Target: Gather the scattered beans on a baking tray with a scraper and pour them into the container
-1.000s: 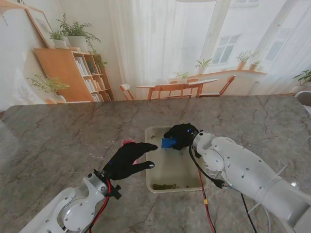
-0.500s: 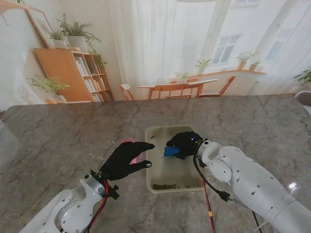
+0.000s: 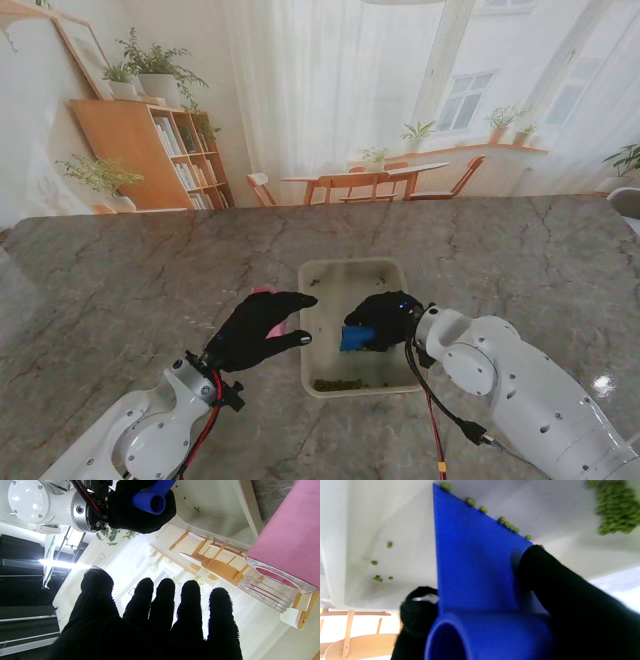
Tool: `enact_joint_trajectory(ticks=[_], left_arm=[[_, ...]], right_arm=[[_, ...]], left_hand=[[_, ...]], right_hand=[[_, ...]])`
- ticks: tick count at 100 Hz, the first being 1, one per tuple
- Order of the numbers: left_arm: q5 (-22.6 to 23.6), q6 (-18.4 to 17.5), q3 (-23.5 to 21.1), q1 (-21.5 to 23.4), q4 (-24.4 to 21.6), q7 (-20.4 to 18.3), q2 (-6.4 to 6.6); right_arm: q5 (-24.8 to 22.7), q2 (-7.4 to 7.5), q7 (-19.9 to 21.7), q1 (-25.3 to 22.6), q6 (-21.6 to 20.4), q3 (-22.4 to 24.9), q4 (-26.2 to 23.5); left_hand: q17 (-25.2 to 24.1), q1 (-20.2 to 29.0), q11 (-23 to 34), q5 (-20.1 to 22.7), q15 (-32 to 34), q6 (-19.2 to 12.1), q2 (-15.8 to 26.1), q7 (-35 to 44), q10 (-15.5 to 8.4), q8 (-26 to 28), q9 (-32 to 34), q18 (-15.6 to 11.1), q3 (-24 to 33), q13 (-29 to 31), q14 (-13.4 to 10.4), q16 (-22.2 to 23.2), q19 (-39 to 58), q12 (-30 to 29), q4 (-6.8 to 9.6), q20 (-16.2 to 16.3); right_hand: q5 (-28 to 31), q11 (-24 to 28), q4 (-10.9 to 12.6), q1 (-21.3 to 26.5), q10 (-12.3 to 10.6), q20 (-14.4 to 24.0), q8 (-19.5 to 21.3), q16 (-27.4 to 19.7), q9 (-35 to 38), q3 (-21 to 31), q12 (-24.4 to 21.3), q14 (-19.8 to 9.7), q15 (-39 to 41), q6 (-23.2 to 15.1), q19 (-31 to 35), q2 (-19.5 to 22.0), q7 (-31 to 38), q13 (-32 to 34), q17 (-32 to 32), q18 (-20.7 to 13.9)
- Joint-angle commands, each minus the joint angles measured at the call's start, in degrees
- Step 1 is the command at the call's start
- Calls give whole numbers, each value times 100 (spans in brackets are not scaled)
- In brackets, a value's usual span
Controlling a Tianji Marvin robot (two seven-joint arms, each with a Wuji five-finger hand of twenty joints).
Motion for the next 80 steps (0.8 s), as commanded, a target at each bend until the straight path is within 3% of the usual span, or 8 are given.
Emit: enact_joint_trajectory(ticks=[1,34,80], left_arm=[[4,24,12,32,-18,15,-20],[-10,31,14,14,0,-9,-18],[-11,33,15,13,-1,-11,-17]], right_arm=[[45,76,121,-161,-69,2,0],[246,107,530,-670,-305,474,-525],[261,137,780,-1046,-383,705,-911]], left_hand=[[-14,154,-11,76,18,-122,216,13,-149,39,20,105,-87,140,-16,42,50,95,584,195],[-13,150,-10,75,19,-117,216,13,-150,39,22,108,-89,140,-12,43,46,96,583,196],[-14,150,-13,73,20,-123,217,12,-149,39,19,113,-89,141,-11,44,41,94,583,197]], right_hand=[[424,-78,-3,275,-109,223,-203,-28,117,417,146,-757,48,-781,315,127,-154,470,177,-471],[424,-169,-2,248,-154,261,-198,-4,149,412,229,-768,-9,-841,263,128,-171,447,146,-482],[414,-215,3,249,-164,289,-196,29,159,369,275,-771,-29,-852,244,156,-181,445,139,-483]])
